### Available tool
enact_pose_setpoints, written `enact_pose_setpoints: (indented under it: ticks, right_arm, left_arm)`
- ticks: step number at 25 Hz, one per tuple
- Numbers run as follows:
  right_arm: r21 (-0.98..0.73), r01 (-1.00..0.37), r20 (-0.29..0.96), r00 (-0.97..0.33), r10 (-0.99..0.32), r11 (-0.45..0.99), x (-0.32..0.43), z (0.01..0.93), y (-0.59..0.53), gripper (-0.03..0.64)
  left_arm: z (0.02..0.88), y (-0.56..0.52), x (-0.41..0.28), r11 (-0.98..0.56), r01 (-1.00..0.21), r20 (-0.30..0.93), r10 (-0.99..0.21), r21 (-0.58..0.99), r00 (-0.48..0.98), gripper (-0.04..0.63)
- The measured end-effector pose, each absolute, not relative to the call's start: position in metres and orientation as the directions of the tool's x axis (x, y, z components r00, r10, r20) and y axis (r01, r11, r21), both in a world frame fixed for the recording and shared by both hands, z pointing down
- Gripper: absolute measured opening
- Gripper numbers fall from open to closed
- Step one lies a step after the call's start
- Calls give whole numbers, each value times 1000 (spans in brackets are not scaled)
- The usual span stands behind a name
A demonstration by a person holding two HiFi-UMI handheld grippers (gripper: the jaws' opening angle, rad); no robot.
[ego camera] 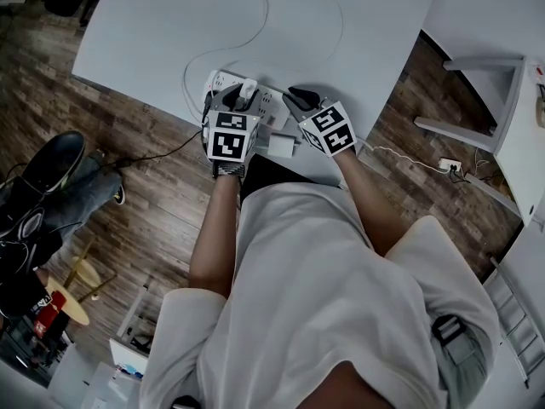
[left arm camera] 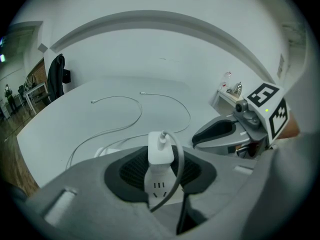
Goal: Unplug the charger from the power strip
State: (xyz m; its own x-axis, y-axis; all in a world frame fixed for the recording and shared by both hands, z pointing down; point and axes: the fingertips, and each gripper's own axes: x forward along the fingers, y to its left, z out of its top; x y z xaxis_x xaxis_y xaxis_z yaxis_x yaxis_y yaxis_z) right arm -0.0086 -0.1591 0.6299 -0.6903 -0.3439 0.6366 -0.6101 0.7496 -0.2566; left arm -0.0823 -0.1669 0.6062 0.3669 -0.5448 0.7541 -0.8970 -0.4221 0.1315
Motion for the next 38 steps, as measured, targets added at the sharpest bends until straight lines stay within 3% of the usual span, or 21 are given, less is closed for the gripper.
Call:
enact_pose_setpoints:
  ticks: [8,15,25,38]
  right_arm:
    - [-265,-612,642,-688,-337,746,-9,631,-160,84]
    - [-252,-626,656,-671,-345,738,-10,631,-160,86]
    - [-246,-647,657,-659,-367,722,-9,631,-160,85]
    - [-233,-651,661,-651,-373,722,-9,631,-160,92]
  left_arm:
    - [606,-166,-84,-415,-901,752,-553,123,357,140]
    - [606,-164,-78,-466,-885,770,-570,-14,288,140]
    - [603,-163,-89,-369,-914,735,-570,170,367,140]
    - [604,-160,-80,-470,-881,773,-577,-51,264,141]
